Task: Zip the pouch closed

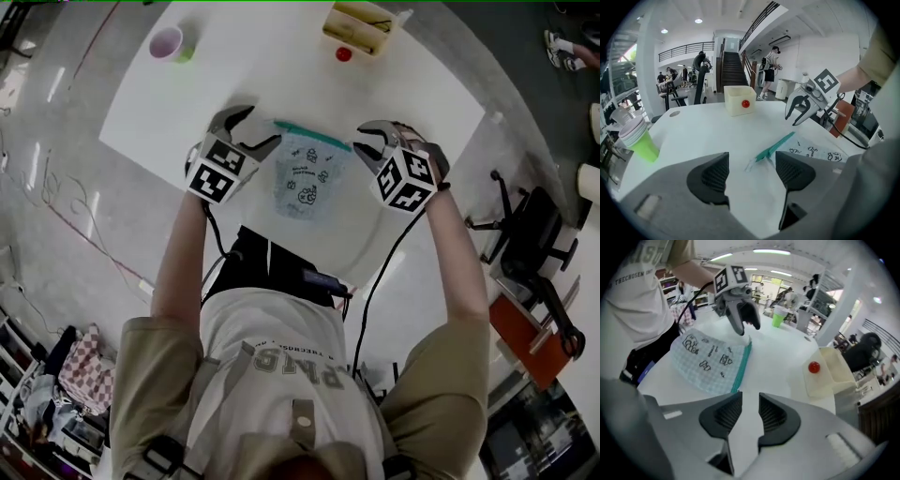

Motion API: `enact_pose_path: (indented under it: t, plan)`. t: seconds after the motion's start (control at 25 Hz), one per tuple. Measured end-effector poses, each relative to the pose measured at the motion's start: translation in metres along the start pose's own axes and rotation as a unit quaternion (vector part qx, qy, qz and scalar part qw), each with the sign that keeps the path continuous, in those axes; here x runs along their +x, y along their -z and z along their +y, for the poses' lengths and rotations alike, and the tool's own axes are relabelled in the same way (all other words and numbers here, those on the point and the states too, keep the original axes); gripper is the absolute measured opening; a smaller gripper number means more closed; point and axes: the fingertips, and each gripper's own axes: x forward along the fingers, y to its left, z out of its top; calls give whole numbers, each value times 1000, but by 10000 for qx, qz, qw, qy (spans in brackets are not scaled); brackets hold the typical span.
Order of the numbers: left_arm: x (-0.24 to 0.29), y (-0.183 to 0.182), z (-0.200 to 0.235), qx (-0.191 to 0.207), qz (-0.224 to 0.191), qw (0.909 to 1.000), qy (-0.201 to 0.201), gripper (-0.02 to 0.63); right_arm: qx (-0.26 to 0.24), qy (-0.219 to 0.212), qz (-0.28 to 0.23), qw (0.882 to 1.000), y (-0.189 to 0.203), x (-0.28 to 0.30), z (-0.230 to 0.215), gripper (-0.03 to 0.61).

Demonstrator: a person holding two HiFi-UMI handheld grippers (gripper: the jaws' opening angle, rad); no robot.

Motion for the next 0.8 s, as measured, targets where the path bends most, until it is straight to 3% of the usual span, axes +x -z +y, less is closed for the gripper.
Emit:
enact_pose_path:
  t: [0.08, 0.16, 0.28, 0.4, 0.52, 0.64, 0.8]
  plan:
    - [-10, -6, -4, -61, -139, 9999, -32, 321, 584, 448, -373, 9966, -12, -17, -6, 112]
    - [-20, -12, -7, -59, -285, 9995, -96, 321, 1149, 987, -756, 9856, -25, -36, -13, 112]
    - [-37, -26, -7, 82, -543, 9984, -120, 321, 1934, 1921, -1369, 9524, -48, -70, -23, 112]
    - [-58, -39, -14, 176, -824, 9964, -61, 321, 2686, 2727, -1883, 9044, -67, -109, -24, 112]
    - [-84, -55, -20, 279, -1230, 9918, -183, 319, 3324, 3434, -2389, 8453, -80, -150, -14, 112]
    - [-114, -71, -26, 328, -1694, 9843, -376, 298, 3669, 4045, -2823, 7887, -93, -190, 1, 112]
    - [-152, -80, -39, 145, -2052, 9772, -521, 296, 4078, 4739, -3038, 7189, -103, -233, 32, 112]
